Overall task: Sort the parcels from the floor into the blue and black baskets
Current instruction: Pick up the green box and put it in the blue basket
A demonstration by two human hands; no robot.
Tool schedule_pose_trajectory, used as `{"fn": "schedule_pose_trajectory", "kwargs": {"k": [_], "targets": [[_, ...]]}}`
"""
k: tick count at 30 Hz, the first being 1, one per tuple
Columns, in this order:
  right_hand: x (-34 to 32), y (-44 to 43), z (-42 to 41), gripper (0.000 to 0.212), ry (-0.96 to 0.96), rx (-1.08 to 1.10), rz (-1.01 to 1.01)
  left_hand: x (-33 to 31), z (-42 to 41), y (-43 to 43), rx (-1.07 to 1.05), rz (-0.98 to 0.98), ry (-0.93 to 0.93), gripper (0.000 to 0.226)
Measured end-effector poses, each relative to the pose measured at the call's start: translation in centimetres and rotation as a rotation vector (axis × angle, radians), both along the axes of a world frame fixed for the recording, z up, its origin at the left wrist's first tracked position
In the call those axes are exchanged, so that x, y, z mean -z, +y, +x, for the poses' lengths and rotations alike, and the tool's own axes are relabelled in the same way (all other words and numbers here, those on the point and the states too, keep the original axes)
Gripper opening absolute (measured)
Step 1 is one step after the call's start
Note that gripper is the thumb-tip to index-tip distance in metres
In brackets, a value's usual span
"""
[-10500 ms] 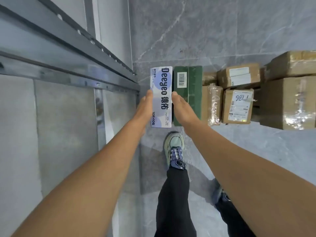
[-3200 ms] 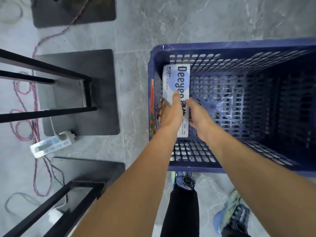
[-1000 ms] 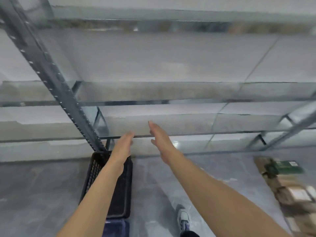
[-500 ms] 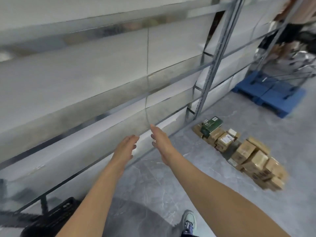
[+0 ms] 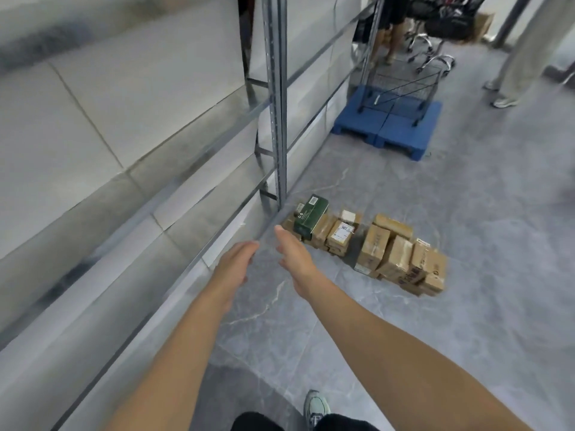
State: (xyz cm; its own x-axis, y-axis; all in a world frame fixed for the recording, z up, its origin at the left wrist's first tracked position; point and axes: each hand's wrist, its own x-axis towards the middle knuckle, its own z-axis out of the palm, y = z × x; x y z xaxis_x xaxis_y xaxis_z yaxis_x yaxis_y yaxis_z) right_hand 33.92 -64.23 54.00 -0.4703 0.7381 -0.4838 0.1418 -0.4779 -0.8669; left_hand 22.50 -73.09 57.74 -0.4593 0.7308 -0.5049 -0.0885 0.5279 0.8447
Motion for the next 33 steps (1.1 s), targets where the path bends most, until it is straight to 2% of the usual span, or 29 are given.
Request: {"fn": "schedule_pose_trajectory", "kwargs": {"k": [4,5,9,11,15,20,33], "targets": [[1.2,4.9,0.4,0.060,-0.025,0.094,-0.038,2.0,-0.8,6.5,0.115,-0.020,-0.024,0.042],[1.6,6.1,0.4,0.060,-0.031,0.126,-0.050,2.5,-1.1,8.2,0.134,-0.023,-0.032,0.043],[3.4,11.0,-1.0,0.062,-0.075,0.229,-0.077,4.5,-3.0,14.7,0.224,-0.029,-0.050,0.018],[4.3,13.4,-2.1,0.063,-0.098,0.275,-0.093,5.5,-4.4,17.8,0.278,-0.024,-0.040,0.013],[5.7,17.7,-4.7,0.071,-0.129,0.315,-0.112,7.3,-7.5,23.0,0.326,-0.042,-0.044,0.033],[7.1,22.9,-6.9,0.058,-0.146,0.416,-0.144,8.9,-10.2,29.5,0.369,-0.117,-0.056,0.011],[16.3,38.6,-6.8,0.068,-0.197,0.458,-0.289,16.8,-11.0,45.5,0.438,-0.298,-0.033,0.013]]}}
